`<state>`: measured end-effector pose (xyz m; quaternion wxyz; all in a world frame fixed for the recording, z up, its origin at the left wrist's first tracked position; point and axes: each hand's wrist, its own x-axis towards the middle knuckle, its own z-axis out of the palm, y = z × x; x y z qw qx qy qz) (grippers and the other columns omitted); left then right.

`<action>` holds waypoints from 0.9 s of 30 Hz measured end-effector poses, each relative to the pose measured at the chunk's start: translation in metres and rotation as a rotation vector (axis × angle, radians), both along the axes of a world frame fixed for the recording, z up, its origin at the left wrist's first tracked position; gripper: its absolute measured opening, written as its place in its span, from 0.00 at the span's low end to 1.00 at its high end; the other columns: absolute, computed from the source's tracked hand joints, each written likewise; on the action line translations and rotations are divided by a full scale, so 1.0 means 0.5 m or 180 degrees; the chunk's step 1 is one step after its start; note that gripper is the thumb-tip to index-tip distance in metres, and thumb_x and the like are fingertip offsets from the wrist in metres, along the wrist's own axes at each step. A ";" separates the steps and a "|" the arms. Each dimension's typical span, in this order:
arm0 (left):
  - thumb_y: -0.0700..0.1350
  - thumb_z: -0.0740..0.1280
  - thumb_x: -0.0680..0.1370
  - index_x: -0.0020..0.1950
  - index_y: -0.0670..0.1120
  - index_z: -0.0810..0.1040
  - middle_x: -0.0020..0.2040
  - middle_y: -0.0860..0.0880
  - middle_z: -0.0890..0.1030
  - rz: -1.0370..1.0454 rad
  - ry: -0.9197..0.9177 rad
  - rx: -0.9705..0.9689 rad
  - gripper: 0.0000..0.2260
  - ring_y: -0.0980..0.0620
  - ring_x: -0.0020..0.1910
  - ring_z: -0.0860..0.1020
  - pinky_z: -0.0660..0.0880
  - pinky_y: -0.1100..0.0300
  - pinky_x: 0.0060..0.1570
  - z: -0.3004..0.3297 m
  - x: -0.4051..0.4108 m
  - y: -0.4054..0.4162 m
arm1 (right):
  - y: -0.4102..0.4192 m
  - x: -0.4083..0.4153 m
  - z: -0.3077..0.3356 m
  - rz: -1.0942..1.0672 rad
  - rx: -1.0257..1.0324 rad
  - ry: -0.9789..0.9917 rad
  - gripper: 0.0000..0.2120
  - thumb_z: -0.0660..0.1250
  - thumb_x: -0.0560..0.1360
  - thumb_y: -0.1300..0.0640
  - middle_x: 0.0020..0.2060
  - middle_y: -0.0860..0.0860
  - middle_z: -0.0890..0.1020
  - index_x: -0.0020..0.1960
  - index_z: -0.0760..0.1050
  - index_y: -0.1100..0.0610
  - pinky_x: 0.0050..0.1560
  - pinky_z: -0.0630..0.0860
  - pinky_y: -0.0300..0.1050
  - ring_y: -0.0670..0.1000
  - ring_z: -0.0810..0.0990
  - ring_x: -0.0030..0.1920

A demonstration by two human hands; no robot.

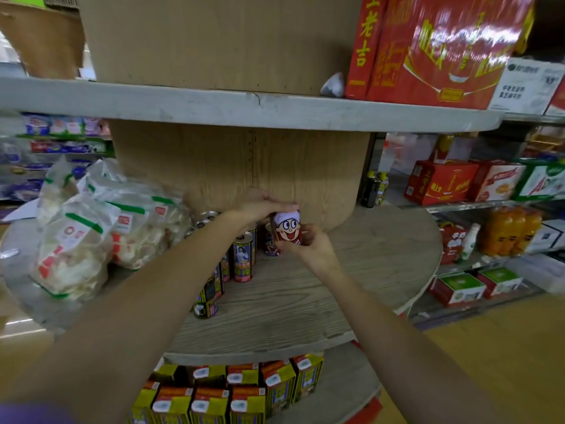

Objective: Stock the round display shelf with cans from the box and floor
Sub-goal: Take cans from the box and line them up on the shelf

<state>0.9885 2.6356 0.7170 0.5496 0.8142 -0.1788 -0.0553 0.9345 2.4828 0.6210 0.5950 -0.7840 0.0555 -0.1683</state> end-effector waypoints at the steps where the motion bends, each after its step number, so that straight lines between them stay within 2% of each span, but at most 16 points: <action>1: 0.52 0.80 0.66 0.51 0.39 0.83 0.46 0.50 0.82 -0.0012 -0.0070 0.0090 0.21 0.57 0.45 0.78 0.73 0.65 0.40 -0.003 0.006 -0.004 | -0.004 0.002 -0.002 -0.0004 -0.0038 0.0069 0.31 0.83 0.51 0.43 0.45 0.47 0.85 0.51 0.77 0.49 0.54 0.81 0.51 0.46 0.84 0.48; 4: 0.50 0.81 0.65 0.51 0.40 0.83 0.47 0.49 0.82 -0.0178 -0.0234 0.0467 0.21 0.55 0.45 0.78 0.75 0.62 0.44 -0.014 0.025 -0.018 | -0.018 0.018 -0.014 -0.0024 -0.0201 0.0208 0.31 0.85 0.53 0.48 0.45 0.46 0.85 0.52 0.76 0.51 0.51 0.80 0.48 0.46 0.84 0.48; 8: 0.54 0.82 0.62 0.48 0.44 0.82 0.47 0.49 0.82 -0.0333 -0.0356 0.1165 0.22 0.53 0.48 0.79 0.76 0.54 0.51 -0.040 0.054 -0.033 | -0.035 0.035 -0.044 0.0109 -0.0548 0.0379 0.29 0.84 0.57 0.50 0.46 0.46 0.82 0.51 0.73 0.51 0.38 0.72 0.37 0.46 0.80 0.47; 11: 0.56 0.82 0.60 0.49 0.43 0.82 0.48 0.45 0.82 -0.0401 -0.0406 0.1488 0.25 0.48 0.50 0.79 0.76 0.49 0.52 -0.067 0.072 -0.051 | -0.052 0.064 -0.080 0.0270 -0.0634 0.0433 0.31 0.84 0.58 0.51 0.52 0.49 0.82 0.56 0.73 0.52 0.44 0.76 0.38 0.48 0.79 0.52; 13: 0.56 0.82 0.61 0.50 0.43 0.81 0.48 0.46 0.82 -0.0427 -0.0494 0.1769 0.25 0.50 0.49 0.79 0.76 0.52 0.49 -0.083 0.084 -0.062 | -0.058 0.088 -0.104 0.0406 -0.0351 0.0560 0.28 0.82 0.63 0.59 0.57 0.54 0.80 0.58 0.73 0.53 0.48 0.80 0.42 0.52 0.79 0.55; 14: 0.55 0.82 0.62 0.51 0.44 0.81 0.48 0.48 0.82 -0.0428 -0.0542 0.1897 0.25 0.51 0.48 0.78 0.75 0.54 0.47 -0.090 0.090 -0.067 | -0.060 0.098 -0.116 0.0468 -0.0320 0.0609 0.26 0.81 0.64 0.61 0.56 0.54 0.80 0.57 0.73 0.53 0.49 0.79 0.43 0.52 0.79 0.54; 17: 0.52 0.81 0.66 0.53 0.43 0.81 0.50 0.49 0.81 -0.0396 -0.0656 0.2069 0.22 0.52 0.48 0.78 0.74 0.58 0.46 -0.114 0.116 -0.083 | -0.068 0.128 -0.145 0.0493 -0.0539 0.0659 0.30 0.82 0.63 0.58 0.52 0.50 0.81 0.61 0.74 0.56 0.47 0.75 0.37 0.50 0.79 0.52; 19: 0.50 0.80 0.68 0.52 0.42 0.82 0.48 0.48 0.82 -0.0363 -0.0673 0.2117 0.18 0.51 0.46 0.78 0.72 0.59 0.42 -0.131 0.135 -0.089 | -0.073 0.154 -0.166 0.0479 -0.0503 0.0743 0.36 0.84 0.60 0.55 0.55 0.51 0.82 0.64 0.74 0.58 0.51 0.77 0.41 0.51 0.81 0.55; 21: 0.48 0.79 0.68 0.51 0.41 0.83 0.47 0.47 0.83 -0.0322 -0.0729 0.2185 0.17 0.51 0.45 0.78 0.71 0.59 0.40 -0.144 0.148 -0.092 | -0.072 0.176 -0.182 0.0457 -0.0521 0.0761 0.37 0.84 0.58 0.54 0.55 0.51 0.83 0.64 0.75 0.56 0.53 0.77 0.41 0.51 0.82 0.55; 25: 0.44 0.78 0.70 0.52 0.41 0.82 0.43 0.49 0.79 -0.0300 -0.0813 0.2313 0.14 0.53 0.43 0.75 0.68 0.62 0.36 -0.161 0.162 -0.100 | -0.065 0.211 -0.203 0.0636 -0.0500 0.0772 0.39 0.85 0.56 0.51 0.55 0.48 0.83 0.64 0.75 0.55 0.51 0.75 0.38 0.48 0.81 0.54; 27: 0.42 0.77 0.70 0.50 0.42 0.82 0.42 0.50 0.78 -0.0307 -0.0777 0.2377 0.11 0.52 0.42 0.75 0.68 0.61 0.36 -0.169 0.171 -0.103 | -0.060 0.223 -0.211 0.0663 -0.0494 0.0780 0.39 0.85 0.56 0.52 0.54 0.48 0.83 0.64 0.75 0.55 0.50 0.75 0.38 0.48 0.81 0.53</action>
